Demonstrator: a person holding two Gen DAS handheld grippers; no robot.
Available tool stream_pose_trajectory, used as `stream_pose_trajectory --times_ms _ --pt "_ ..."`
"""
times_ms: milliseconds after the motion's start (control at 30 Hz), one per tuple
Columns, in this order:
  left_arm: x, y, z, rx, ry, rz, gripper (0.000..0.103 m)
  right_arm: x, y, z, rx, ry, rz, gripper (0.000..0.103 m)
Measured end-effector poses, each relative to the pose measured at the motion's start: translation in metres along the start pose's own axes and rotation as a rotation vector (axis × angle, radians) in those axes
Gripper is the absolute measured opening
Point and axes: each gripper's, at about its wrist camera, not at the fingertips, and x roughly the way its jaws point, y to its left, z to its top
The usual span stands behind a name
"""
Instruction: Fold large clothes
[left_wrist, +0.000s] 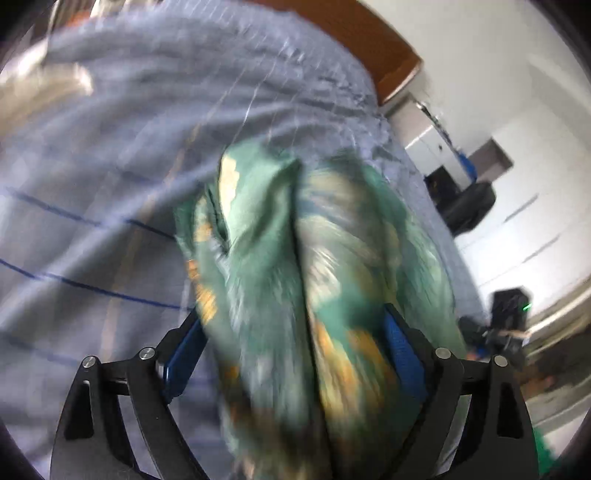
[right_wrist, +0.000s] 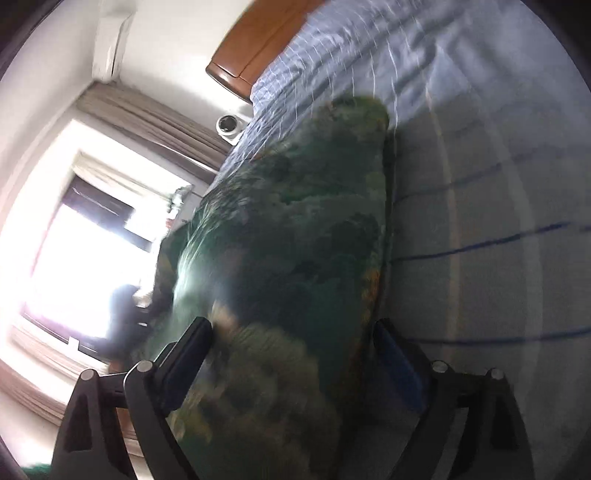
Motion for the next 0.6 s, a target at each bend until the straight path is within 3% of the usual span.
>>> stream_pose_trajectory --times_ms 100,267,400,600 --pt "-0.049 -0.037 -0.017 0.163 -0.103 0.151 0.099 -0.048 0.043 -0.017 -0.184 -0.123 -0.235 0.102" --pt "-0.094 -0.101 -0.065 0.326 -0.28 0.312 0.102 -0.111 0.118 -0.058 -0.386 -0.293 -0.6 0.102" --pt "-0.098 -0.154 -0.104 0.412 -0.313 0.367 0.103 -0.135 0.15 -0.081 -0.431 -0.337 -0.722 0.102" --pt "-0.105 -0.195 -0.144 0.371 -0.321 0.339 0.103 -0.165 0.175 -0.117 -0.434 -0.366 -0.797 0.102"
